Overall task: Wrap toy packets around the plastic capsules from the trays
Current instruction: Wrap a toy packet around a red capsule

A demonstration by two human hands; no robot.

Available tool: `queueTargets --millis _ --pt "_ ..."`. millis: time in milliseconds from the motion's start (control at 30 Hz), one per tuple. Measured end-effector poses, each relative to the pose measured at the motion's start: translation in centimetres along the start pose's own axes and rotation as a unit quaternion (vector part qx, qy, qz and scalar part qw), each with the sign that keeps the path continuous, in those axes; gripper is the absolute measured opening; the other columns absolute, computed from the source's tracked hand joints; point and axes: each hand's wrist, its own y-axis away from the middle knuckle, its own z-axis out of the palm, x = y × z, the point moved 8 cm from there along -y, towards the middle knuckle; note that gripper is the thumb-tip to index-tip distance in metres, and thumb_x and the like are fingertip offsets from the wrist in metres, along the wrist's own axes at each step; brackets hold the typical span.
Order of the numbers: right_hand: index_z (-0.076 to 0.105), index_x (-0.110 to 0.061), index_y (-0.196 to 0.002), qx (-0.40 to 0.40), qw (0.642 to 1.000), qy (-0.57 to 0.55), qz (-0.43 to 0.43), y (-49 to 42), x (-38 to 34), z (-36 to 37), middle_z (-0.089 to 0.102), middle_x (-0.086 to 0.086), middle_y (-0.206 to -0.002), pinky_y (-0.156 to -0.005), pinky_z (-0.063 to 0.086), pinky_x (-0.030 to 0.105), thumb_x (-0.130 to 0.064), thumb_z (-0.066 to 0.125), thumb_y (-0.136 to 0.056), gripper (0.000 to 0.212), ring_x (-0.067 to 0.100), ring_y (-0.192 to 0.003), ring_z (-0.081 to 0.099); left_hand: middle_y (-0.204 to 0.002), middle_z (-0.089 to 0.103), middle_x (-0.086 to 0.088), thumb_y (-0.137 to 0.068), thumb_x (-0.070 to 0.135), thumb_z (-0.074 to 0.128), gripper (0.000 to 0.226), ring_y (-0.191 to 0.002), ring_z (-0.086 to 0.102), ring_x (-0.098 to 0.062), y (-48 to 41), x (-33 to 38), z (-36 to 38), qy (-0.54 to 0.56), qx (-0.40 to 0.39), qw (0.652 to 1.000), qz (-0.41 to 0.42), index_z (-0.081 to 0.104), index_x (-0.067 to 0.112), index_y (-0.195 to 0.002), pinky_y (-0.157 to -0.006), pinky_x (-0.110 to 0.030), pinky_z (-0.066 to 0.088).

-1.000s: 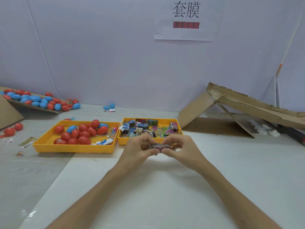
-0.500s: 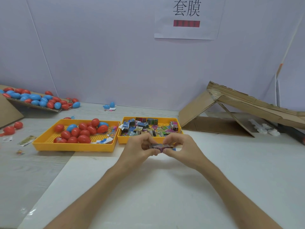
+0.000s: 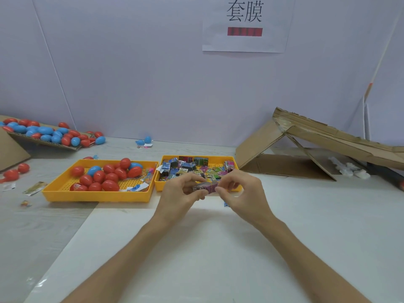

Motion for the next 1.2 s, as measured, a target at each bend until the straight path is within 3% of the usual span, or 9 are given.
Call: queueTargets --millis 133,367,467,633,733,967,1100,1200 --pt "0.072 -0.016 -0.08 0.007 1.0 0.011 0.002 0.4 -0.3 0.9 0.067 -0.011 -0.075 -0.065 0.043 0.009 -0.002 0.079 -0.078 0.015 0.004 -0.069 0.059 -0.082 0.075 0.004 -0.082 0.004 0.081 0.018 -0.072 0.073 -0.016 0.3 0.1 0.2 0.01 0.011 1.0 0.003 0.074 0.01 -0.097 -0.068 -0.028 0.06" --pt "0.07 -0.013 -0.077 0.04 0.998 0.031 0.032 0.9 -0.6 1.3 0.065 -0.008 -0.072 -0.061 0.049 0.024 -0.003 0.075 -0.081 0.012 0.009 -0.066 0.058 -0.082 0.074 0.002 -0.08 0.005 0.083 0.019 -0.074 0.072 -0.016 0.8 0.6 0.4 -0.002 0.041 0.999 0.016 0.074 0.017 -0.092 -0.071 -0.038 0.06" --pt "0.063 -0.014 -0.076 0.042 0.997 0.049 0.045 1.1 -0.5 1.7 0.061 -0.007 -0.072 -0.06 0.046 0.026 -0.003 0.07 -0.082 0.014 0.012 -0.067 0.055 -0.081 0.074 0.004 -0.08 0.005 0.083 0.018 -0.076 0.072 -0.016 1.0 0.8 0.4 -0.017 0.048 0.998 0.028 0.075 0.015 -0.092 -0.071 -0.036 0.059" --pt "0.051 -0.019 -0.077 0.029 0.992 0.106 0.062 1.2 -0.2 2.0 0.049 -0.015 -0.074 -0.068 0.033 0.018 -0.01 0.064 -0.081 0.017 0.006 -0.07 0.046 -0.081 0.072 0.013 -0.081 0.005 0.082 0.018 -0.077 0.069 -0.009 1.0 1.4 0.9 -0.052 0.041 0.996 0.066 0.075 0.017 -0.093 -0.07 -0.029 0.057" --pt "0.052 -0.016 -0.078 0.022 0.985 0.162 0.048 1.0 -0.4 2.0 0.053 -0.01 -0.076 -0.07 0.031 0.028 -0.009 0.065 -0.08 0.015 0.01 -0.068 0.044 -0.082 0.072 0.009 -0.082 0.006 0.081 0.015 -0.076 0.068 -0.009 1.0 1.5 1.0 -0.08 0.043 0.993 0.082 0.075 0.014 -0.093 -0.069 -0.031 0.057" --pt "0.055 -0.013 -0.076 0.005 0.974 0.222 -0.039 1.0 -2.5 3.0 0.054 -0.005 -0.071 -0.07 0.033 0.034 -0.017 0.054 -0.077 0.004 0.018 -0.066 0.052 -0.077 0.072 0.001 -0.083 0.003 0.078 0.024 -0.07 0.067 -0.01 1.0 1.4 0.8 -0.131 0.052 0.985 0.1 0.071 0.013 -0.103 -0.065 -0.034 0.057" --pt "0.056 -0.013 -0.076 0.019 0.969 0.241 -0.043 0.8 -2.5 2.8 0.056 -0.004 -0.071 -0.067 0.032 0.033 -0.018 0.053 -0.079 0.006 0.02 -0.066 0.053 -0.093 0.076 0.003 -0.083 0.001 0.075 0.04 -0.074 0.062 0.006 1.3 2.3 1.1 -0.152 0.041 0.978 0.137 0.072 0.02 -0.119 -0.068 -0.017 0.053" --pt "0.057 -0.013 -0.077 0.031 0.971 0.237 -0.023 0.8 -2.1 2.5 0.059 -0.004 -0.074 -0.067 0.032 0.033 -0.016 0.06 -0.079 0.005 0.02 -0.067 0.056 -0.104 0.077 0.005 -0.085 0.003 0.076 0.039 -0.077 0.059 0.005 1.3 2.6 1.0 -0.154 0.045 0.976 0.148 0.073 0.02 -0.12 -0.069 -0.013 0.05"
